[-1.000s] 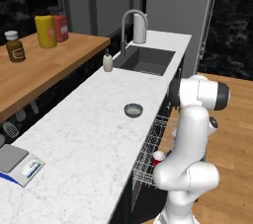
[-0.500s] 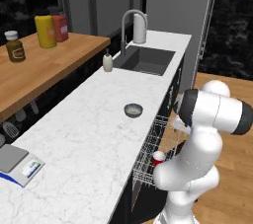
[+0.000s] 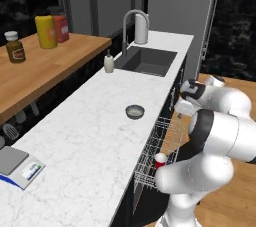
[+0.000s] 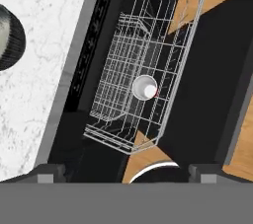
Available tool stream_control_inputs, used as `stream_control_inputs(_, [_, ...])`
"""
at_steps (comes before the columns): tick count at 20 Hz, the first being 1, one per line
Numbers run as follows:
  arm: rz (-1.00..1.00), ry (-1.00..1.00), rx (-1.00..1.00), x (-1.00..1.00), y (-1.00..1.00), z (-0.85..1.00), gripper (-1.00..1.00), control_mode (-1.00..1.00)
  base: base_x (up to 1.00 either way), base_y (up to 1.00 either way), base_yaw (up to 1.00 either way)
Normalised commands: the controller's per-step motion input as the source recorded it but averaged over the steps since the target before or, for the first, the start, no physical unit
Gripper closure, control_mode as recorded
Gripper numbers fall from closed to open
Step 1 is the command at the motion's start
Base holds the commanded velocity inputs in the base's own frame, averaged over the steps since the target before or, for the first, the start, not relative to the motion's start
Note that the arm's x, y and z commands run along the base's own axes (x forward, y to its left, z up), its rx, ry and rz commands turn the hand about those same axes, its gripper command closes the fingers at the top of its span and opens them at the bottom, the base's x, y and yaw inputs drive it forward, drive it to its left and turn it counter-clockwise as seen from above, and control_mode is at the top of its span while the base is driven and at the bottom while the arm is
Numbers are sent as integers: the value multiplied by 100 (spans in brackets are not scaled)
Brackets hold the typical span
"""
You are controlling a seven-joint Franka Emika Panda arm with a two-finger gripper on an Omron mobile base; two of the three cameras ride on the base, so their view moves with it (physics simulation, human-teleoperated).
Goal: Pick up the cup and bowl from the counter, place them in the dishwasher, and close the dishwasher door.
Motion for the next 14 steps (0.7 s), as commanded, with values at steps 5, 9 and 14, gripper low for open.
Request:
stream_control_inputs(5, [6, 19, -12, 27, 41, 73, -100, -100, 0, 0, 0])
stream_control_inputs(9, [0, -1, -4, 11, 46, 4, -100, -100, 0, 0, 0])
stream_control_inputs(14, [0, -1, 0, 36, 61, -9, -100, -100, 0, 0, 0])
